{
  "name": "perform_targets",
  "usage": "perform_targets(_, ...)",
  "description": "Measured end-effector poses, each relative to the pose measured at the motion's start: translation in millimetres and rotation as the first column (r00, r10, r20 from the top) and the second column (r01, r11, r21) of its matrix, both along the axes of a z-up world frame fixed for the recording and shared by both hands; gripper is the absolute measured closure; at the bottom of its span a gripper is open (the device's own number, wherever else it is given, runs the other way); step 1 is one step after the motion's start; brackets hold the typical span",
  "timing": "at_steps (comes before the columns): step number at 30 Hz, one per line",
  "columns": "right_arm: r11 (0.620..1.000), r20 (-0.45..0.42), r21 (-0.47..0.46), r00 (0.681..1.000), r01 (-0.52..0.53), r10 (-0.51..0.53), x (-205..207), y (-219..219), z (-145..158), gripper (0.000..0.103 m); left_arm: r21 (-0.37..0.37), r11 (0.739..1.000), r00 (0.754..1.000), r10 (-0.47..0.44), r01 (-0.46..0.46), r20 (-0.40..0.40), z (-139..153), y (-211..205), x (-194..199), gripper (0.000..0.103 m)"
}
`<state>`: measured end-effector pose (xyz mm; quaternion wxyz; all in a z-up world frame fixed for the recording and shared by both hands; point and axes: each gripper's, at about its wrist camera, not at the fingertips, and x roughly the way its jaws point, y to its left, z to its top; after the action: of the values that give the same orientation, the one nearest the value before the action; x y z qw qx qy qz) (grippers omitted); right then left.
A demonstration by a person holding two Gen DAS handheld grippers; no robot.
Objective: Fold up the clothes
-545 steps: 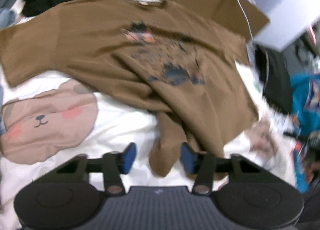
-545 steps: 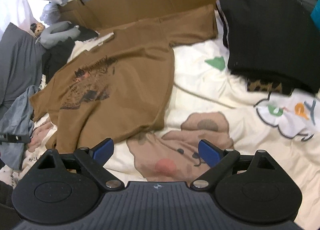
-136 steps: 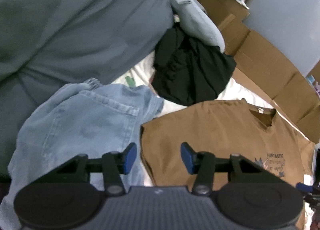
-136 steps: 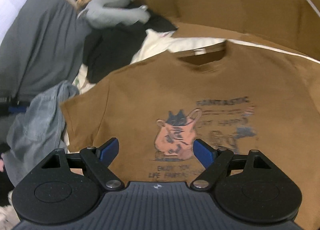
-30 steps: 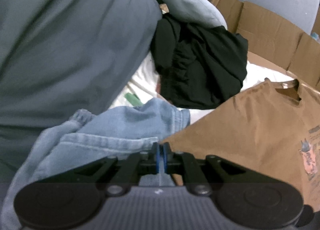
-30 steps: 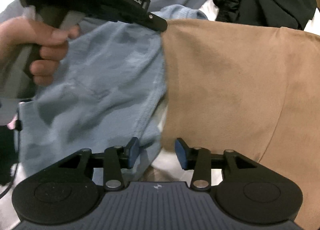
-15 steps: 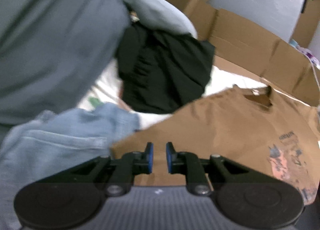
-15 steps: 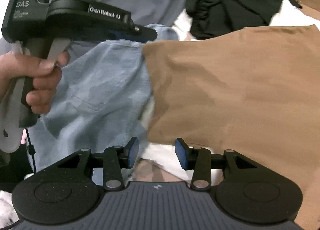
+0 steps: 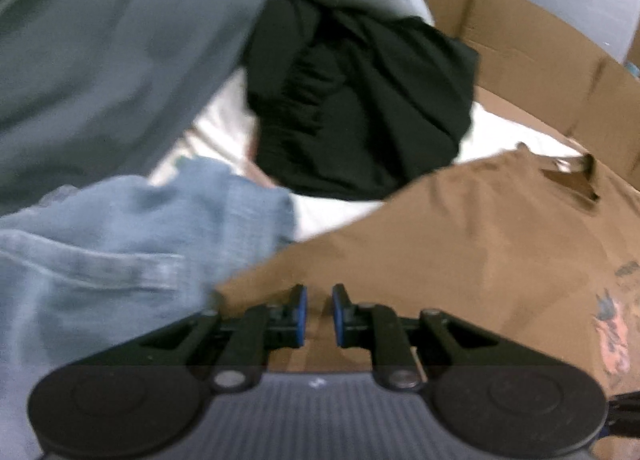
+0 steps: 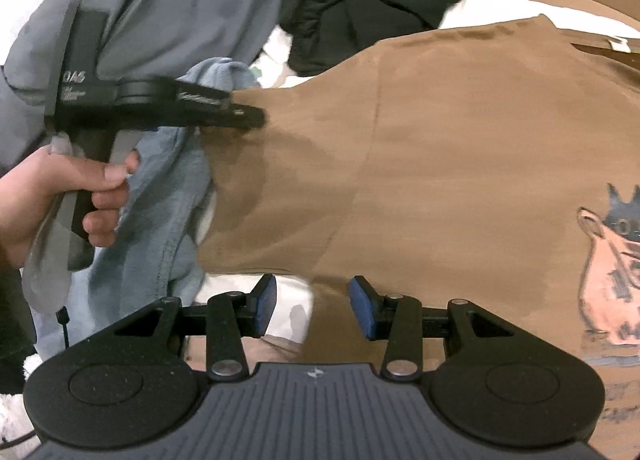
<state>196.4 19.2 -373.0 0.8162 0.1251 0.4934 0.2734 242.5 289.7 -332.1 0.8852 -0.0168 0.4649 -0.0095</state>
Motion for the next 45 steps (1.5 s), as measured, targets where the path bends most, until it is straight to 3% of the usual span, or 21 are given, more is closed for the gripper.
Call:
perform_targets(6, 0.99, 0.027, -0.095, 0.994, -0.106, 0.109, 18.1, -39.9, 18.7, 0.052, 0.042, 0.999, 1.0, 0.01, -0.01, 0.01, 11.7, 11.3, 3.5, 0.09)
perform_targets(10, 0.984, 0.0, -0.125, 0.992, -0.123, 0.124, 36.7, -75.4, 30.8, 0.052, 0.06, 0.998, 1.0, 0.011, -0.01, -0.007, 8.2, 13.8, 6.0, 0.1)
perform_targets(14, 0.975, -0.012, -0.155, 0.988, -0.156, 0.157, 35.8, -107.7, 40.0, 0.052, 0.073, 0.997, 0.999, 0.018, -0.016, -0.03, 2.9, 16.3, 8.8, 0.1)
perform_targets(16, 0.969, -0.001, -0.174, 0.984, -0.178, 0.18, 33.1, -124.6, 48.3, 0.051, 0.059, 0.998, 0.999, 0.028, -0.026, -0.033, 6.4, 14.1, 7.4, 0.097)
perform_targets(19, 0.968, 0.003, -0.185, 0.984, -0.172, 0.176, 30.2, -156.3, 60.0, 0.05, 0.051, 0.999, 1.0, 0.008, -0.007, -0.027, 14.4, 5.8, 4.1, 0.077)
perform_targets(21, 0.972, -0.001, -0.195, 0.991, -0.133, 0.136, 27.4, -179.9, 67.1, 0.05, 0.06, 0.998, 1.0, -0.002, 0.004, -0.028, 20.1, -1.0, 2.5, 0.071)
perform_targets(25, 0.979, 0.011, -0.205, 1.0, -0.014, 0.017, 11.3, -230.0, 81.8, 0.046, 0.049, 0.999, 0.999, -0.01, 0.013, -0.044, 29.8, -13.2, 2.2, 0.071)
perform_targets(29, 0.968, 0.045, -0.198, 0.988, 0.153, -0.147, -5.6, -281.6, 88.4, 0.043, 0.039, 0.999, 0.998, -0.019, 0.021, -0.054, 41.0, -24.6, 2.2, 0.066)
perform_targets(31, 0.954, 0.062, -0.184, 0.971, 0.237, -0.229, -13.9, -303.9, 88.7, 0.043, 0.044, 0.999, 0.999, -0.006, 0.008, -0.046, 45.7, -30.7, 0.0, 0.06)
perform_targets(35, 0.921, 0.1, -0.152, 0.933, 0.358, -0.346, -32.4, -339.8, 87.6, 0.042, 0.007, 1.0, 0.998, 0.021, -0.02, -0.055, 50.8, -43.4, -2.5, 0.059)
perform_targets(41, 0.877, 0.15, -0.125, 0.883, 0.464, -0.446, -55.8, -381.2, 78.6, 0.042, -0.003, 0.999, 0.999, 0.031, -0.032, -0.03, 58.3, -62.4, -4.8, 0.053)
perform_targets(45, 0.796, 0.202, -0.152, 0.807, 0.586, -0.555, -57.7, -412.8, 68.7, 0.042, -0.012, 0.998, 0.998, 0.066, -0.067, -0.022, 51.7, -68.3, -8.8, 0.053)
